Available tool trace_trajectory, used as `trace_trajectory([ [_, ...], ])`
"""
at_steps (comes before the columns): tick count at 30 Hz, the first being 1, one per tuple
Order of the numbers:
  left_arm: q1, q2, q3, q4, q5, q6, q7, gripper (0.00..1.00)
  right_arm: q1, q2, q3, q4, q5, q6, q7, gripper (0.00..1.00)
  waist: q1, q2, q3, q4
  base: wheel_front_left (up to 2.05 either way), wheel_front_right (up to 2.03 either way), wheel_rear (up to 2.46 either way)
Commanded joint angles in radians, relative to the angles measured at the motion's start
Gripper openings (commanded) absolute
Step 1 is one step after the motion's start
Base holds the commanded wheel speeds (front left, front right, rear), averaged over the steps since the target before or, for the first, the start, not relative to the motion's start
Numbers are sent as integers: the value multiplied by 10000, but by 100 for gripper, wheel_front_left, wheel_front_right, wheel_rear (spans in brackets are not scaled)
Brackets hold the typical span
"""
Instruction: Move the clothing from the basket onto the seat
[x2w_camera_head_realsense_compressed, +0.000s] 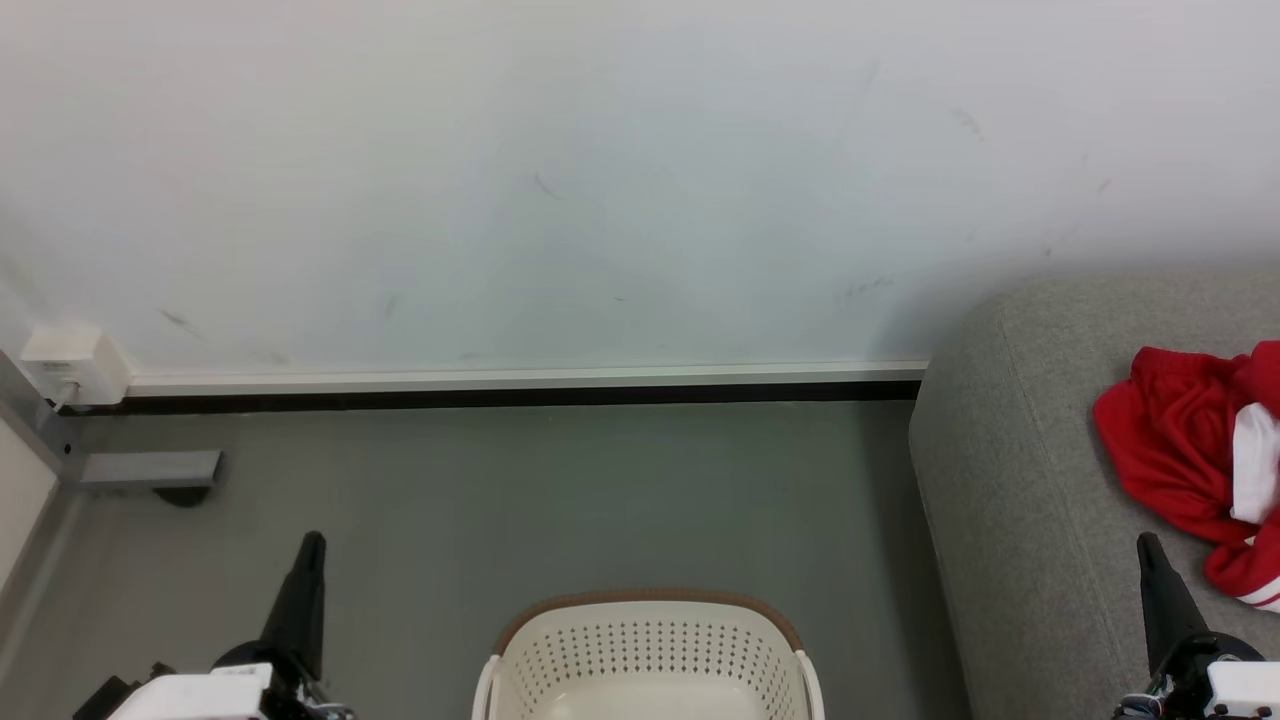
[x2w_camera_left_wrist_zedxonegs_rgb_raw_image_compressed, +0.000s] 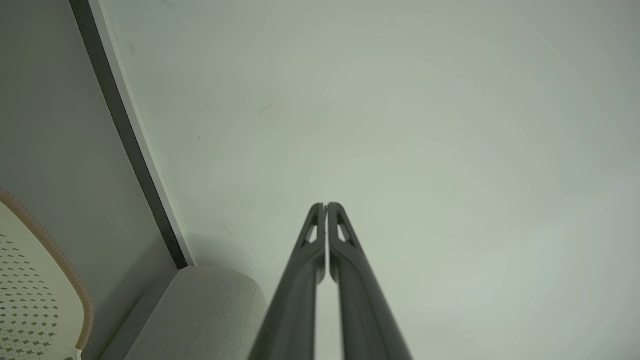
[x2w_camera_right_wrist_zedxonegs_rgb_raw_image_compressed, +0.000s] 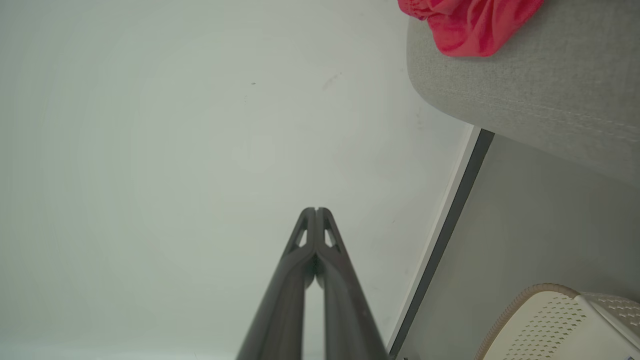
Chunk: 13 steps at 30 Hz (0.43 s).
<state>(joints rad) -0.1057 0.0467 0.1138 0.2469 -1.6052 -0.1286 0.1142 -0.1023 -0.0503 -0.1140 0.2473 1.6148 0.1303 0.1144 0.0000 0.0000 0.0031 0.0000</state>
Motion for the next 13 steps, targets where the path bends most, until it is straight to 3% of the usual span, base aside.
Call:
trace_trajectory([
  [1, -71, 67, 7, -33, -143, -49, 35, 0, -119, 7, -46, -49, -44, 6, 34, 0, 0, 0, 0, 0, 0, 0, 0],
  [13, -70, 67, 11, -33, -143, -49, 34, 0, -119, 7, -46, -47, -46, 6, 35, 0, 0, 0, 0, 0, 0, 0, 0],
])
